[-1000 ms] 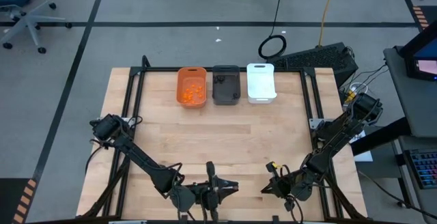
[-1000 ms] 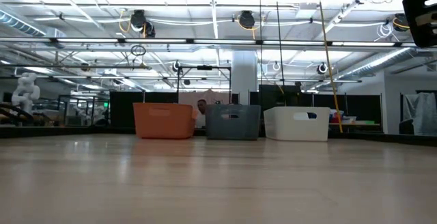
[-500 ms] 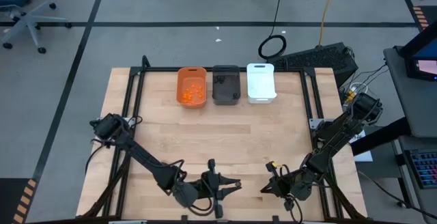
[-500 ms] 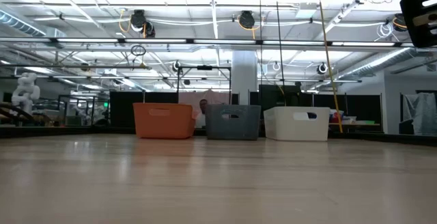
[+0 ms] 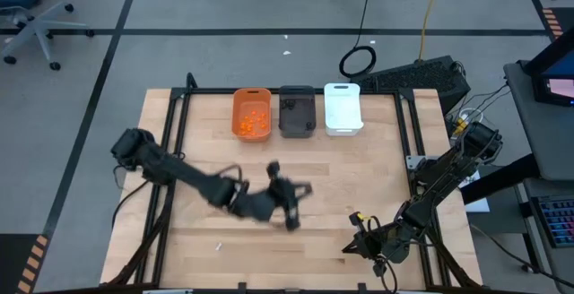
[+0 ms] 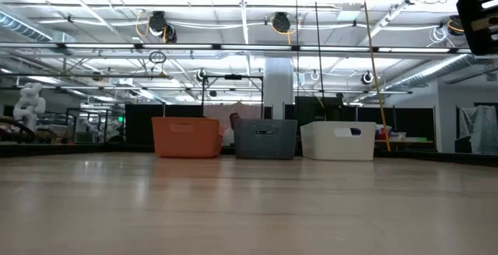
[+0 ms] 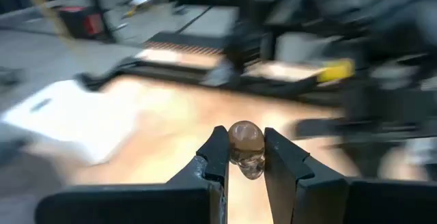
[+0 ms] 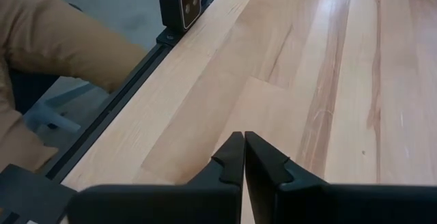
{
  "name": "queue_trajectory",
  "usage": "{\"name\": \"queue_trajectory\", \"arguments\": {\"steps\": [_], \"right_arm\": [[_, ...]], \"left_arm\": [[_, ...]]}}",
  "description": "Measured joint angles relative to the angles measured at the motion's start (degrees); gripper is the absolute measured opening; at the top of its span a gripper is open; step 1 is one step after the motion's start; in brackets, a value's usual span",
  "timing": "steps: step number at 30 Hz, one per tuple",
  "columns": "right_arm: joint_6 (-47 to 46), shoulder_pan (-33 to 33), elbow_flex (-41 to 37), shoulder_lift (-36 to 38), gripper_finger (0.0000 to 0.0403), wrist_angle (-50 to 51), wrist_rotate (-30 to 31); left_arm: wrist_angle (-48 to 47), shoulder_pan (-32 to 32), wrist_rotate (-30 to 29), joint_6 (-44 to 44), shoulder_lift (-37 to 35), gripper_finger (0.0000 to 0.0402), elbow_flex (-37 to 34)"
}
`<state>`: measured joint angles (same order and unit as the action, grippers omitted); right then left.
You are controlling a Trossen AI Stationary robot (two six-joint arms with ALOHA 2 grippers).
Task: Sort Halloween decoration
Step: Put the black skull toy into the black bin, then put the white bone toy into the white bin
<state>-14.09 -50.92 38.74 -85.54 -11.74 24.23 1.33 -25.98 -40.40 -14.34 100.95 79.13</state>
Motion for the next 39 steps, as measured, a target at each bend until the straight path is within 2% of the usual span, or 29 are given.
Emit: {"name": "queue_trajectory", "arguments": {"steps": [3,6,10,17,21,30,36,39], "right_arm": [[0.2,0.0,0.0,0.0,0.0000,0.0,0.0],[1.9,0.0,0.0,0.0,0.0000,0.0,0.0],[4.9,0.6,0.0,0.0,0.0000,0.1,1.7],[9.2,3.7,0.0,0.0,0.0000,0.1,3.0],[8.9,6.1,0.0,0.0,0.0000,0.0,2.9],[8.4,7.7,0.0,0.0,0.0000,0.1,2.8],[7.5,7.7,0.0,0.0,0.0000,0.9,2.8],[6.6,7.7,-0.4,0.0,0.0000,1.3,2.7]], "left_arm": [[-6.3,5.5,0.2,2.2,-1.9,0.0051,0.0],[-9.4,11.9,3.7,3.4,-2.3,0.0051,0.0],[-11.0,21.1,10.9,4.6,-2.4,0.0051,0.0],[-14.4,34.7,12.3,4.3,-2.4,0.0054,0.0],[-14.4,40.5,16.8,2.9,-1.7,0.0068,0.0],[-12.1,45.8,20.5,1.6,3.4,0.0125,0.0],[-11.2,45.8,20.9,1.3,4.5,0.0170,0.0],[-13.0,44.1,20.9,2.6,2.5,0.0189,0.0]]}}
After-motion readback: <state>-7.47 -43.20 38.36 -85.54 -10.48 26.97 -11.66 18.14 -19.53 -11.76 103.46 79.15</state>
